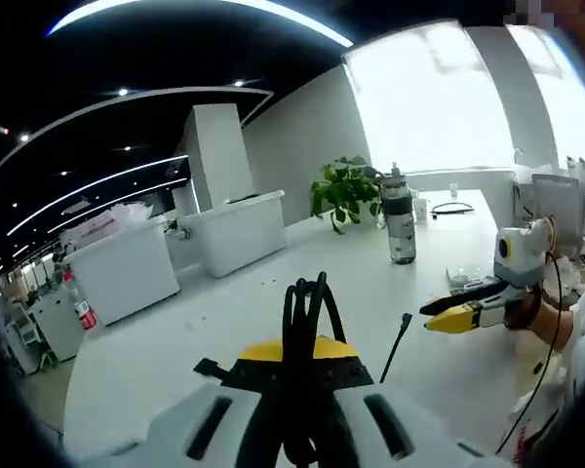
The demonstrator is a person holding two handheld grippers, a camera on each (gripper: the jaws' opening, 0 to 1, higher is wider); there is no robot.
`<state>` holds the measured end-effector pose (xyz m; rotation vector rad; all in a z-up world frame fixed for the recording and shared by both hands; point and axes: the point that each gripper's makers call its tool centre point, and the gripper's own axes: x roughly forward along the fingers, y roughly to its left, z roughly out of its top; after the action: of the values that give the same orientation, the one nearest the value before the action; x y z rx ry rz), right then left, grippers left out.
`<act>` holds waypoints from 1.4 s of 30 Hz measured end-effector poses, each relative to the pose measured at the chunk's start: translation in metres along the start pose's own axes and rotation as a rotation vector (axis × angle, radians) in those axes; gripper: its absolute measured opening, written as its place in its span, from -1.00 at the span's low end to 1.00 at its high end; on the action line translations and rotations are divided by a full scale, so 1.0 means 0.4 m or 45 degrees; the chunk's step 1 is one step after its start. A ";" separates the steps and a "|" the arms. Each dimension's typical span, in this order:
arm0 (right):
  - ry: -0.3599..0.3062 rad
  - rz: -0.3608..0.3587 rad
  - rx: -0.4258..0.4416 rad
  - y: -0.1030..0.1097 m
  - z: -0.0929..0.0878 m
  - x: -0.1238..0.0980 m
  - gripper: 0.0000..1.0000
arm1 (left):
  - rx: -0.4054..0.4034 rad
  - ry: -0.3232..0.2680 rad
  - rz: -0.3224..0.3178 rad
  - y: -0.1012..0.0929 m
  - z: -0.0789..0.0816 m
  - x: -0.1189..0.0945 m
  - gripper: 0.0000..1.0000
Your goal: Coil the Type-C to USB data cable on the desktop and secure it with Velcro straps.
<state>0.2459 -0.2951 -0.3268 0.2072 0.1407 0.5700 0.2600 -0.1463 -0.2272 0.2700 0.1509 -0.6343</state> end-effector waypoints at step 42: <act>-0.393 0.188 -2.303 0.370 0.148 0.057 -0.97 | -0.595 0.060 -0.651 -0.168 -0.103 -0.045 -0.82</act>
<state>0.1992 -0.1699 -0.2367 -1.4571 -0.7073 0.6161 0.2029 -0.1758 -0.2760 -0.2158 0.4139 -1.0752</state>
